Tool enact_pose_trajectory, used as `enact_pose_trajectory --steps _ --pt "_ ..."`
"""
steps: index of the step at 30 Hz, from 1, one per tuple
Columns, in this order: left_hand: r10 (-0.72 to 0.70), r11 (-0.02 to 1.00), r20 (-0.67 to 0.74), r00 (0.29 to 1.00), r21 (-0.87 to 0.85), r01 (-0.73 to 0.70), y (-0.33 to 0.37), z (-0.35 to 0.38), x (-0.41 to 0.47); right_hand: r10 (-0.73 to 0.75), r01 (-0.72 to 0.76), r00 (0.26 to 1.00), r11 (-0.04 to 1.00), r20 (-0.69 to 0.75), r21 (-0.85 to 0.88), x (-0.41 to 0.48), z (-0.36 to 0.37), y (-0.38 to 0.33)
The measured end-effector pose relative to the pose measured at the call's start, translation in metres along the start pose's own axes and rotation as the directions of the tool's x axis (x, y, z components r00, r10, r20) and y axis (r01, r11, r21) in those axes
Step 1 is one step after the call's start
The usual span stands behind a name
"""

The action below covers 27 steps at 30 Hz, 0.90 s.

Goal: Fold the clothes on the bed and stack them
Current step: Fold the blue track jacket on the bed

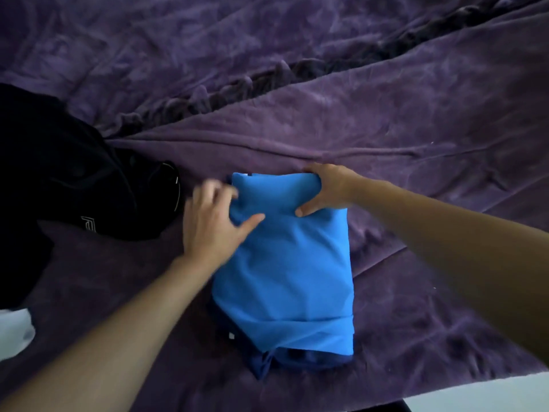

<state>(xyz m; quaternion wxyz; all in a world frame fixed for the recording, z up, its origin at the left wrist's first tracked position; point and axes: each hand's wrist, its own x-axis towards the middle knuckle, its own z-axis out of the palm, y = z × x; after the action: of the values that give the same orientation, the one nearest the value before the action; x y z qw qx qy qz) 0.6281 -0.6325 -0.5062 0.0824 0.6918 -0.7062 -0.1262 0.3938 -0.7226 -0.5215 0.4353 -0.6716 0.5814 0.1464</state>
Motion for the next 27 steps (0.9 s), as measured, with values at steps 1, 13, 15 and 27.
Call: enact_pose_trajectory --steps 1,13,15,27 --pt "0.047 0.999 0.052 0.998 0.0 -0.047 0.002 -0.004 0.021 -0.002 0.002 1.0 1.0 0.016 -0.009 0.0 -0.002 0.0" --pt "0.11 0.992 0.731 0.674 -0.127 -0.024 0.042 -0.034 0.055 0.085 -0.084 0.996 0.989 -0.003 -0.125 -0.078 0.004 0.001" --pt "0.153 0.988 0.748 0.646 -0.115 -0.1 0.057 -0.057 0.041 0.052 -0.068 0.994 0.984 -0.099 -0.164 -0.114 0.008 -0.008" --pt "0.314 0.942 0.635 0.705 -0.12 -0.312 0.175 -0.191 -0.028 -0.099 -0.003 0.919 0.966 -0.382 -0.258 -0.312 -0.034 -0.02"
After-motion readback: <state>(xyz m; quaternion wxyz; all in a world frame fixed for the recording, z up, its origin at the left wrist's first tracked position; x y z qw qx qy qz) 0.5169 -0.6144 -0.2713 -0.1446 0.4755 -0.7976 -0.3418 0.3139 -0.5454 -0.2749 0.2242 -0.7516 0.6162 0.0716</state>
